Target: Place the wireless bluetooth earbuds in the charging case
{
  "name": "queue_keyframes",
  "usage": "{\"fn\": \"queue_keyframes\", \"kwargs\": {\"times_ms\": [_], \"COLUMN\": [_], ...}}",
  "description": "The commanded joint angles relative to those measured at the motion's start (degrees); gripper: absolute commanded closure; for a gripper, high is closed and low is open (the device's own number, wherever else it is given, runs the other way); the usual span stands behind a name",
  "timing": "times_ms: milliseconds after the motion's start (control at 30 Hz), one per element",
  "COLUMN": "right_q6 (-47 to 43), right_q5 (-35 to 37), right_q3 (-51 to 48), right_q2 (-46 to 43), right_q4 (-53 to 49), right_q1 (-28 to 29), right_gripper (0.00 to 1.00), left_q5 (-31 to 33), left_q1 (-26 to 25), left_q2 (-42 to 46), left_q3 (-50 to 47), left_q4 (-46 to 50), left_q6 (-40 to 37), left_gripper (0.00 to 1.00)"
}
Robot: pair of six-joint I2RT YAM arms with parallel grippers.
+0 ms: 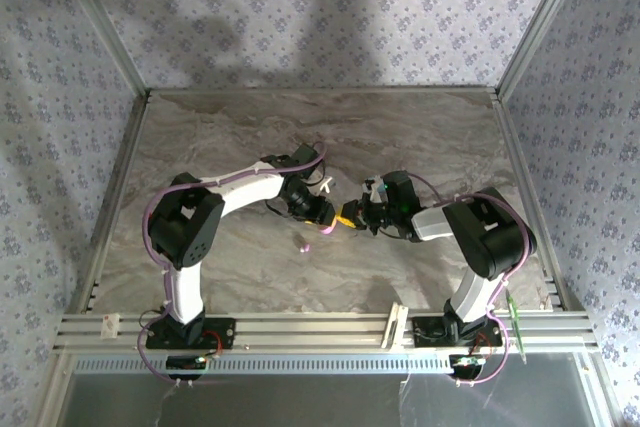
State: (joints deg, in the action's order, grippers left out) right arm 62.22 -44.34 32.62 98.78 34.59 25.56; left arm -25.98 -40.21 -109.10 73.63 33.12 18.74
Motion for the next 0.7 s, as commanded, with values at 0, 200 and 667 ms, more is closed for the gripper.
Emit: {"fn": "queue_keyframes", "kwargs": {"times_ms": [0, 200, 667], "right_q6": [0.72, 0.57, 1.8], "right_q5": [0.17, 0.57, 0.13], "right_q3": [-1.21, -2.3, -1.77], "right_q2": [-0.08, -0.42, -0.55], "right_q4": [0.45, 0.3, 2.05], "right_q1": [0.64, 0.72, 1.51], "right_gripper": [1.0, 1.0, 1.0], "left_q5": [-1.45, -1.34, -1.53], "left_q1": [0.3, 0.35, 0.32], "left_q2": [1.98, 1.57, 1.05], "left_q3": [-0.35, -0.39, 0.05], "left_q4": [-1.42, -1.35, -1.27], "left_q6": [0.24, 0.33, 0.59], "left_gripper": [0.62, 0.62, 0.63]}}
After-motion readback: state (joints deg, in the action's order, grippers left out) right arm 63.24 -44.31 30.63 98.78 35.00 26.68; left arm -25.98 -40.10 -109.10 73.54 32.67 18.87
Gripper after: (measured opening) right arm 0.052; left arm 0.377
